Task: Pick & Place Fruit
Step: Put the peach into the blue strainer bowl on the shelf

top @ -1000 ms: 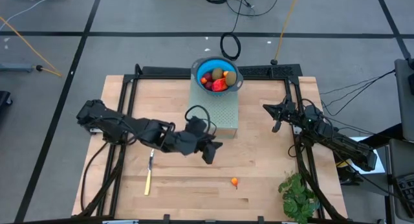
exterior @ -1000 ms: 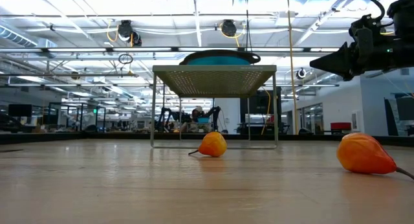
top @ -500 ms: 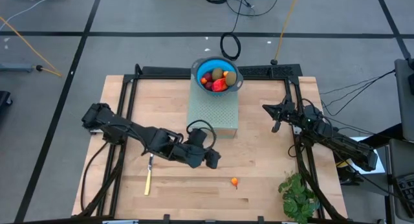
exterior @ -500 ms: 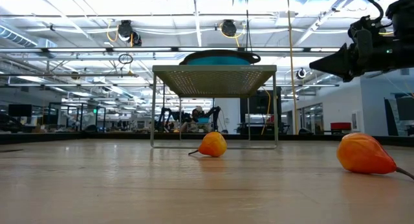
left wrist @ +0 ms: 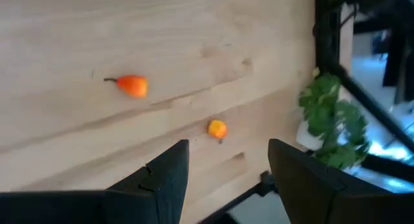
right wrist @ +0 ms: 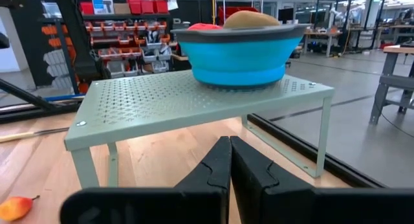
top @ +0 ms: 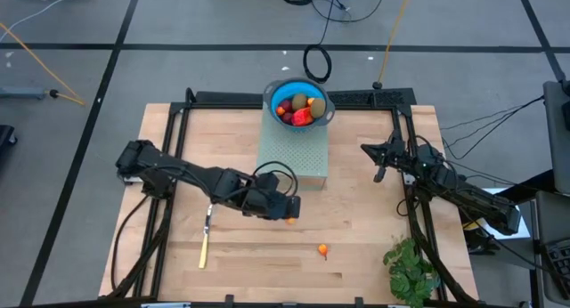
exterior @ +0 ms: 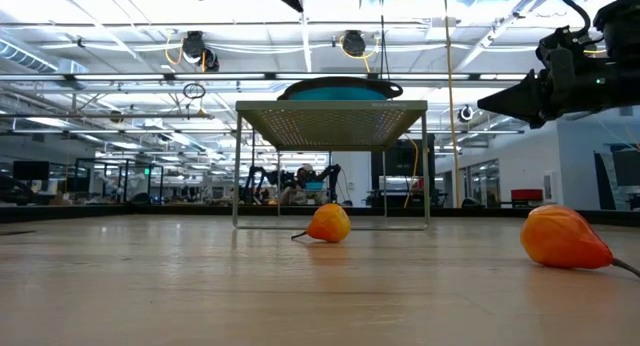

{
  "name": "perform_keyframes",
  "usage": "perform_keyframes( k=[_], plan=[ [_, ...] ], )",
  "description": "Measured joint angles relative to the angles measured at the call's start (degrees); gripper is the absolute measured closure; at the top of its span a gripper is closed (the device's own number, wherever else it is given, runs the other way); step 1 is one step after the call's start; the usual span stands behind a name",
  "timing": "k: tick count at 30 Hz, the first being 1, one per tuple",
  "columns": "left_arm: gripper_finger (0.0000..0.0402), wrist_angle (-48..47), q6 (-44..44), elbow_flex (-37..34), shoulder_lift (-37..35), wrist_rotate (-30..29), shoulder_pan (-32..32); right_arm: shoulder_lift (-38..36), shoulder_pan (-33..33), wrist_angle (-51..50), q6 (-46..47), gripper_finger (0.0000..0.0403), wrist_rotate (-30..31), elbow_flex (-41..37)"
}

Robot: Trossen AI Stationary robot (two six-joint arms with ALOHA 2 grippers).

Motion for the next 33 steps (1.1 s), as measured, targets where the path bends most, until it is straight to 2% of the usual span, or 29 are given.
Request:
perform_keyframes(
  k=[8, 15, 19, 26, 33],
  plan=[
    [0.019, 0.67, -16.67, 0.02, 3.04, -0.01, 0.31, -0.02, 0.01, 0.01, 0.0, 0.0403, 0.01, 0.01],
    [0.019, 0.8, -29.68, -0.04, 8.75, 5.06, 0.44, 0.11, -0.01, 0.01, 0.0, 0.0403, -0.15, 0.01],
    [0.019, 0.9, -36.33, -0.04, 11.07, 5.2, 0.47, 0.11, -0.01, 0.01, 0.0, 0.0403, -0.17, 0.01],
    [0.019, 1.0, -44.69, -0.04, 13.94, 4.9, 0.75, 0.11, -0.01, -0.01, 0.13, 0.0403, -0.19, 0.0],
    [0.019, 0.68, -45.6, -0.04, 15.35, 4.46, 2.09, 0.11, -0.01, -0.03, 0.15, 0.0403, -0.19, -0.01]
  ],
)
